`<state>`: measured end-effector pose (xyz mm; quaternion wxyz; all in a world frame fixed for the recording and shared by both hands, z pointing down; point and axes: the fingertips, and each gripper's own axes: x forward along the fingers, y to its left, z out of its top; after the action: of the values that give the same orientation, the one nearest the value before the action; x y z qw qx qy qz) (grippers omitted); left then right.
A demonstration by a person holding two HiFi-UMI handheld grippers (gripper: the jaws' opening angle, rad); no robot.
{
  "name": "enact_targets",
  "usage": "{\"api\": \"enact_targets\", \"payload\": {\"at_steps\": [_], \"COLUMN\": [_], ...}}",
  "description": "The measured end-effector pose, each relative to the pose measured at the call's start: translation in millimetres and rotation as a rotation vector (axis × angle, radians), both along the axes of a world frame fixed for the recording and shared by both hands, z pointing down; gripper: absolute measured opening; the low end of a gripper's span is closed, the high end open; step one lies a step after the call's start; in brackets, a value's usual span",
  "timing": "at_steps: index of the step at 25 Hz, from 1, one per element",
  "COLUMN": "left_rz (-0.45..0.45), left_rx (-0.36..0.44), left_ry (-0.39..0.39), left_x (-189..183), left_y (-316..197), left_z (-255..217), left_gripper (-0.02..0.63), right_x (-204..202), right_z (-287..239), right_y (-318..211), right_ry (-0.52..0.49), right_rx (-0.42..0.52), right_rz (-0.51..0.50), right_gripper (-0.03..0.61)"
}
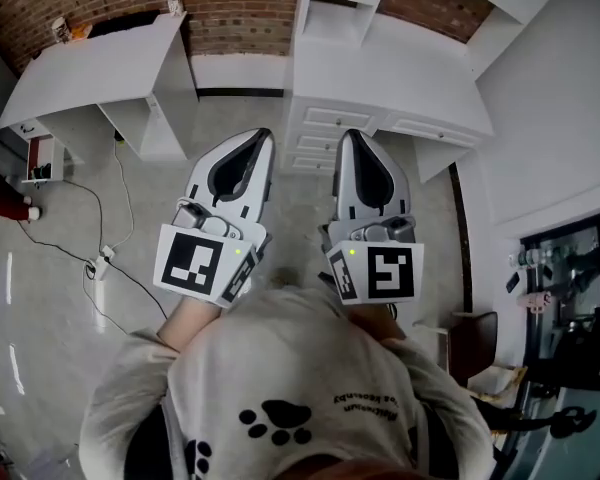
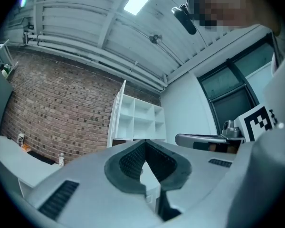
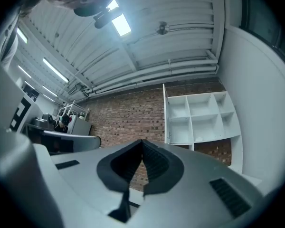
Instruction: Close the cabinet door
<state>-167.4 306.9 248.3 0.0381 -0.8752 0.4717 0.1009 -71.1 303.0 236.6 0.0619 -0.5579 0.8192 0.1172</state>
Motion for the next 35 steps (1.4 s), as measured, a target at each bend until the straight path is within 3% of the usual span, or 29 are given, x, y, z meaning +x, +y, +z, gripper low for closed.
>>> {"api": "enact_targets", "payload": {"at_steps": [8,20,26,35], "left_rz": [-0.019,-0.008,0.008,0.051], "left_rx": [-0.004,-0.026,0.002,0.002], "left_ry": [0.016,0.038,0.045,0.049], "left_x": [23,29,33,30], "left_y": [-51,-85,-109,-188], "left_z": [2,15,9,16], "left_gripper": [0.009,0.009,0.009,0.009], "right_x": [18,28,36,30], "right_z": [-1,15,9,18], "right_y": [-53,-75,-95,-174], "right_ry": [0.016,0.031,0.038,0.039], "right_rx": [0.006,-0.021,0.003,-0.008], "right_rz": [-0.038,-0.036,-0.011,0.016], "right_gripper": [0.010,0.011,0.011,0.011]}}
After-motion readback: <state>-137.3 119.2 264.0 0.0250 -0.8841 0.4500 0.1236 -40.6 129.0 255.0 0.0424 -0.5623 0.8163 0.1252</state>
